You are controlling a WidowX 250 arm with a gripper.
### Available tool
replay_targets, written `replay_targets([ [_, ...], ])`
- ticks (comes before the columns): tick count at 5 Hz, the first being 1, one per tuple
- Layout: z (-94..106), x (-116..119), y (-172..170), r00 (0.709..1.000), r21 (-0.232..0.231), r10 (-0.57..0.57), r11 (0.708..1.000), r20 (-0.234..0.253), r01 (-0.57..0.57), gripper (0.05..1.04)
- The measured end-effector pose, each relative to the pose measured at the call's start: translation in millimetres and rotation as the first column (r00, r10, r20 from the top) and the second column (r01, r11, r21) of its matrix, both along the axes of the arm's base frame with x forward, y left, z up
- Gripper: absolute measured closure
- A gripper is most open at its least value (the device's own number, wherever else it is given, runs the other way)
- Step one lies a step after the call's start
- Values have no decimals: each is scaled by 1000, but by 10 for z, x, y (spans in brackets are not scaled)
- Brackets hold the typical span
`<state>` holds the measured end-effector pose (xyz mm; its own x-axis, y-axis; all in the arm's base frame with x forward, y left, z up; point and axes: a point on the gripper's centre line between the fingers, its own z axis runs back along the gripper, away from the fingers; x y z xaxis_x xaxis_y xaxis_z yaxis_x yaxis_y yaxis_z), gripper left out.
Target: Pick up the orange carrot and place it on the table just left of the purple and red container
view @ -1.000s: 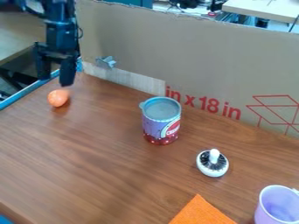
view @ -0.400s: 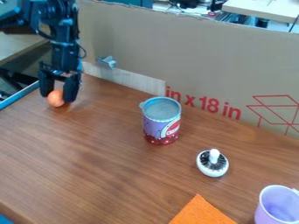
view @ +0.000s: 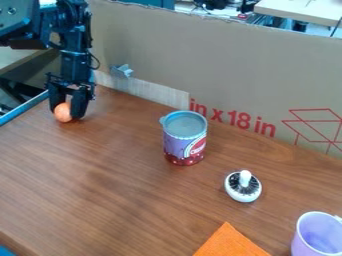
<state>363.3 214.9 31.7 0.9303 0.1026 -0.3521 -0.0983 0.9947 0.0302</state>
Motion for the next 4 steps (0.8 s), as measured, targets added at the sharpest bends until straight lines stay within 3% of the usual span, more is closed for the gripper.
replay_targets([
  [1, -5, -31, -41, 1000, -13, -17, 1000, 21, 17, 423],
  [2, 135, -71, -144, 997, -43, -34, 998, 69, 37, 423],
  [3, 474, -86, -311, 983, -55, -77, 995, 164, 88, 423],
  [4, 603, -115, -697, 962, -58, -185, 978, 200, 200, 423],
])
